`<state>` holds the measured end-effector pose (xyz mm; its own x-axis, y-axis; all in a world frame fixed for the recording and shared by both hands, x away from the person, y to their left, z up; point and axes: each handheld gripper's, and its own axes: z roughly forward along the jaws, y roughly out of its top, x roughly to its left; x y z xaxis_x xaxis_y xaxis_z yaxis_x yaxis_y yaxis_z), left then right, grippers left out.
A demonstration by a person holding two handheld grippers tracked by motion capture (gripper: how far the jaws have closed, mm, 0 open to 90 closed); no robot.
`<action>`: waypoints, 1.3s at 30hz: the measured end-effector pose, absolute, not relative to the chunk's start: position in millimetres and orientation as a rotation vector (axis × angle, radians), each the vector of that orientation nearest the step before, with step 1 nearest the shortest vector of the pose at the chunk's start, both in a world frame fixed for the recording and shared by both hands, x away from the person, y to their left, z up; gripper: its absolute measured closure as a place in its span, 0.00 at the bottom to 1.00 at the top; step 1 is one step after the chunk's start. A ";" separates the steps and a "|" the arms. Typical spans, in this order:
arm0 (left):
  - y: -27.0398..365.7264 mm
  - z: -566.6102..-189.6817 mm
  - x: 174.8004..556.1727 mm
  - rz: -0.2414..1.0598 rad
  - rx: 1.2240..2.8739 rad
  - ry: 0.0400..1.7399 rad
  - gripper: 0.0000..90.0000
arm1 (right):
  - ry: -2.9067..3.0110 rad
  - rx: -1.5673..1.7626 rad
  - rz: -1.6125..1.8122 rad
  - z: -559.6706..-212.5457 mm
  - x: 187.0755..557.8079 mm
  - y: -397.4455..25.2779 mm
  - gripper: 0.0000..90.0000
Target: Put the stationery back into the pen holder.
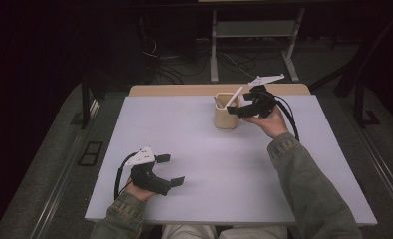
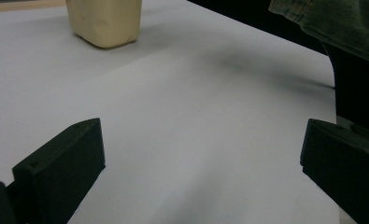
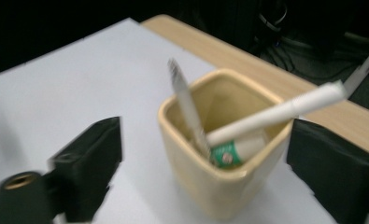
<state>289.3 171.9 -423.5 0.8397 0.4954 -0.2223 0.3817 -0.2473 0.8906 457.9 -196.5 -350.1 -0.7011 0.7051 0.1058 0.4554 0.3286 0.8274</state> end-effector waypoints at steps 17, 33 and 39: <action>172.2 -423.3 289.2 0.126 1.871 0.661 0.00 | 2.385 1.083 1.332 -355.4 404.1 -217.6 0.00; 172.5 -423.4 289.4 0.127 1.875 0.667 0.00 | 2.392 1.095 1.363 -366.1 347.2 -239.0 0.00; 172.6 -423.4 289.5 0.126 1.873 0.667 0.00 | 2.397 1.085 1.381 -377.3 326.4 -244.2 0.00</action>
